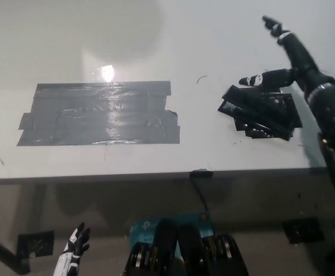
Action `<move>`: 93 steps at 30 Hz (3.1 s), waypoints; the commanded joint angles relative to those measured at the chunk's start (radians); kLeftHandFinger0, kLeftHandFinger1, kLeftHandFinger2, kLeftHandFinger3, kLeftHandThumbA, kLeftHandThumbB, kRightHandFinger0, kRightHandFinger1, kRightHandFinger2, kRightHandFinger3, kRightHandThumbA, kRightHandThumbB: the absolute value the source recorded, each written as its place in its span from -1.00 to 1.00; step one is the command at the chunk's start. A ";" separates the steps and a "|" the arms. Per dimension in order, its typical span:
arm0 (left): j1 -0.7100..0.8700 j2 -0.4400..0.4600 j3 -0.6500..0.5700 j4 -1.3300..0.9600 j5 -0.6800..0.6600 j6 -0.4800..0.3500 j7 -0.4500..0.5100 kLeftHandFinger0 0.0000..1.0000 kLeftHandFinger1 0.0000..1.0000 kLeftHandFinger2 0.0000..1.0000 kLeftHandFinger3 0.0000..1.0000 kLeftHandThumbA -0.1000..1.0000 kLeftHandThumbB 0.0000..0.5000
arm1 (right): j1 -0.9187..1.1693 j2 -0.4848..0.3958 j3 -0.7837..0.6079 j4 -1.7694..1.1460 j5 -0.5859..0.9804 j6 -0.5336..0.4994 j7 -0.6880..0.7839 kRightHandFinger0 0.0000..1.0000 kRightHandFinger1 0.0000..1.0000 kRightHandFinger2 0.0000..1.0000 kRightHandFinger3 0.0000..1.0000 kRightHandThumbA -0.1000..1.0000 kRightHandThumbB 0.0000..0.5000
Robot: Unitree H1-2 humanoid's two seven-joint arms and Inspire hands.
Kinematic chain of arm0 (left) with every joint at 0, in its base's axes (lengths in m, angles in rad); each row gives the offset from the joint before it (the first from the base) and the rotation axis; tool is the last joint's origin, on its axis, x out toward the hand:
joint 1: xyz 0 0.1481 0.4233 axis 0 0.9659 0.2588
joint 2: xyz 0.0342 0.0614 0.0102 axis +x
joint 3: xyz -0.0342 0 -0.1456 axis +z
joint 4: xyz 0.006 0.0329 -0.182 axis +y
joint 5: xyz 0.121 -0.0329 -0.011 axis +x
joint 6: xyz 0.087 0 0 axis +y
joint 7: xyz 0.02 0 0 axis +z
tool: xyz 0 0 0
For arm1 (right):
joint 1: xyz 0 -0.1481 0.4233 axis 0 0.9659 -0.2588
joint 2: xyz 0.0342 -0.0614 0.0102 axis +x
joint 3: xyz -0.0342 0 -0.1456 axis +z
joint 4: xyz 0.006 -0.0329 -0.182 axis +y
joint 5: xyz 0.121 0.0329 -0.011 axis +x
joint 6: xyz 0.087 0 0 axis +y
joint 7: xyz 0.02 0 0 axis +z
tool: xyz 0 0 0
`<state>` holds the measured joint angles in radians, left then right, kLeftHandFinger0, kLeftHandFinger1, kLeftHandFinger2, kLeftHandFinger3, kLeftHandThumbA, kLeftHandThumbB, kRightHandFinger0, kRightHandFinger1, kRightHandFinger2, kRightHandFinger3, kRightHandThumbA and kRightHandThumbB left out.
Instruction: A stapler is kept on the black spot marked on the desk infront of the robot. The robot picks up the stapler using its right hand and passes it to a person
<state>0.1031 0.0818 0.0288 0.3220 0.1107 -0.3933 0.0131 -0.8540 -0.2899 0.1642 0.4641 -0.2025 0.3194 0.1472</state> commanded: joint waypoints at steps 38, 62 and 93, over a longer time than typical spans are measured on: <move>0.022 0.002 0.008 0.007 0.010 -0.075 0.032 1.00 1.00 1.00 1.00 1.00 1.00 | -0.048 0.003 0.242 0.352 -0.193 -0.026 0.048 -0.11 -0.42 -0.39 -0.15 1.00 -0.62; 0.011 0.009 0.006 0.010 0.008 -0.076 0.024 0.70 0.88 0.89 1.00 1.00 0.99 | -0.033 0.052 -0.004 0.301 -0.022 -0.069 0.028 -1.00 -0.93 -0.36 -0.48 1.00 -0.94; 0.014 0.007 0.004 -0.009 -0.016 -0.058 0.005 0.57 0.68 0.66 1.00 1.00 0.87 | -0.171 0.296 -0.530 0.021 0.810 0.151 -0.016 -1.00 -1.00 -1.00 -1.00 1.00 -0.62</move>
<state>0.1128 0.0807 0.0314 0.3551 0.1146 -0.4322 0.0195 -0.8515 -0.0707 -0.2913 0.6876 0.1984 0.4191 0.1842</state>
